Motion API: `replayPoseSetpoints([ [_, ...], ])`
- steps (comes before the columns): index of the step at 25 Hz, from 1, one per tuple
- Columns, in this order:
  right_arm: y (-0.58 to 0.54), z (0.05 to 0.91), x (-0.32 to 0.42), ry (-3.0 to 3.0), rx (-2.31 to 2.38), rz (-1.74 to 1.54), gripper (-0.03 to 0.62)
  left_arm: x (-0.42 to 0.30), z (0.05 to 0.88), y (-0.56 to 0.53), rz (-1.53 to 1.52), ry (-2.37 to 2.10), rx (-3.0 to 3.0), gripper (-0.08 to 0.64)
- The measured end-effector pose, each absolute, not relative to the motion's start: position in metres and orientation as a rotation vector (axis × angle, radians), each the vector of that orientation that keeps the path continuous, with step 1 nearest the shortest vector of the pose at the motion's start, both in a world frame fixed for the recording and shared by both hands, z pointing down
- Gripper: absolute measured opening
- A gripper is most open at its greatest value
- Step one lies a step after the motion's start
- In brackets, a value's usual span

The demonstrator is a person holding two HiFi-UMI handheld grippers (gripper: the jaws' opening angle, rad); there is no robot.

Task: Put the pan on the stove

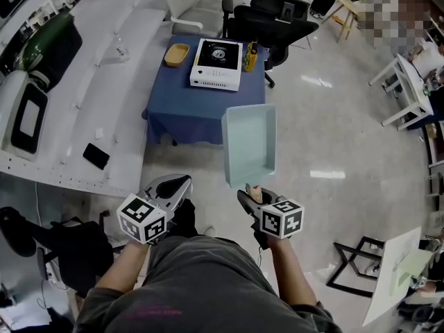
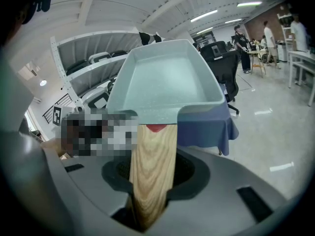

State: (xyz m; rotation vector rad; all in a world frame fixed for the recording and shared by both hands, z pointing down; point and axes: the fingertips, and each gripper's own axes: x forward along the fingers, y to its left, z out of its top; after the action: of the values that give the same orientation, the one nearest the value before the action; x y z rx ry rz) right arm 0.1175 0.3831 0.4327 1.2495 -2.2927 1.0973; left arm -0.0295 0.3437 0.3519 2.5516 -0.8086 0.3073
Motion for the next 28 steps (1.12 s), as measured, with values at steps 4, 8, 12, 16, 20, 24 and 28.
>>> replayPoseSetpoints([
  [4,0.359,0.437,0.123,-2.28,1.269,1.103,0.13,-0.026,0.359,0.315,0.308,-0.795,2.55,0.002],
  [8,0.324,0.443,0.125,-2.267,1.29,1.117,0.13,-0.027,0.365,0.275,0.32,-0.783,2.553,0.002],
  [12,0.281,0.45,0.119,-2.252,1.307,1.137,0.13,-0.037,0.372,0.226,0.337,-0.778,2.547,0.002],
  [16,0.236,0.455,0.107,-2.228,1.32,1.171,0.13,-0.054,0.377,0.174,0.353,-0.774,2.532,0.002],
  [20,0.191,0.458,0.096,-2.205,1.328,1.19,0.13,-0.067,0.378,0.119,0.361,-0.769,2.535,0.002],
  [24,0.154,0.462,0.086,-2.18,1.336,1.202,0.13,-0.078,0.382,0.074,0.374,-0.759,2.538,0.002],
  [28,0.124,0.47,0.078,-2.15,1.347,1.219,0.13,-0.087,0.388,0.039,0.384,-0.747,2.539,0.002],
])
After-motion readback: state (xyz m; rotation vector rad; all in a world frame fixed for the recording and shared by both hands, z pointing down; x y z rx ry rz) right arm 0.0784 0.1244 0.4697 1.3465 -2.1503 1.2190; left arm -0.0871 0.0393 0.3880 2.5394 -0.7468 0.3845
